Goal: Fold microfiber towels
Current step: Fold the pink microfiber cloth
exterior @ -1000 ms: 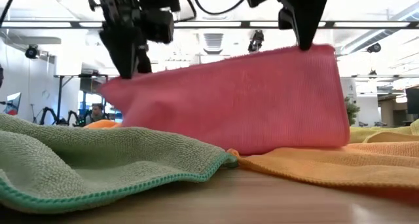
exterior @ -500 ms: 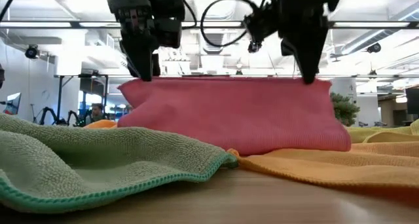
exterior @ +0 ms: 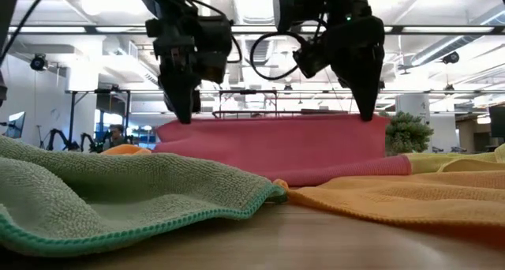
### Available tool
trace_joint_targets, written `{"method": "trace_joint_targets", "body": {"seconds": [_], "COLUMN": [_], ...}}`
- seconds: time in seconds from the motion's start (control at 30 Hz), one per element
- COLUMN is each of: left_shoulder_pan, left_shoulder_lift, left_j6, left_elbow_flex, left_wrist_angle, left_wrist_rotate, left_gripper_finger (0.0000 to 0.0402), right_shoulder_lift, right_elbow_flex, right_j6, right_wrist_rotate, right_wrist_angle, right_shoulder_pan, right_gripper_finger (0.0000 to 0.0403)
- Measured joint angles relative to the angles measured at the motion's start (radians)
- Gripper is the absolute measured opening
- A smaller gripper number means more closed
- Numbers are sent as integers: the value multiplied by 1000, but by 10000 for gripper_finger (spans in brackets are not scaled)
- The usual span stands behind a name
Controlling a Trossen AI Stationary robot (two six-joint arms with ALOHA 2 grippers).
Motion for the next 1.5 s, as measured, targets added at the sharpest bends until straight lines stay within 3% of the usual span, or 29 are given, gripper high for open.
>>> {"method": "trace_joint_targets", "body": {"seconds": [0.3, 0.73, 0.97, 1.1, 1.37, 1.5], "left_shoulder_pan": [4, 12, 12, 12, 12, 12], "left_shoulder_lift": [72, 100, 100, 99, 99, 99], "left_j6": [31, 33, 130, 133, 127, 125], "left_elbow_flex": [73, 78, 78, 78, 78, 78], "left_wrist_angle": [-8, 35, 38, 41, 42, 42], "left_wrist_rotate": [-50, -77, -77, -78, -91, -111], "left_gripper_finger": [0, 0, 3, 30, 114, 134], "right_shoulder_lift": [0, 3, 3, 3, 3, 1], "right_elbow_flex": [-22, -90, -90, -91, -91, -83], "right_j6": [0, -45, -62, -64, -67, -105], "right_wrist_rotate": [-6, -12, -10, -11, 47, 55], "right_wrist_angle": [14, 44, 55, 57, 67, 69], "right_shoulder_pan": [-14, -49, -60, -59, -59, -63], "right_gripper_finger": [8, 8, 9, 24, 96, 116]}}
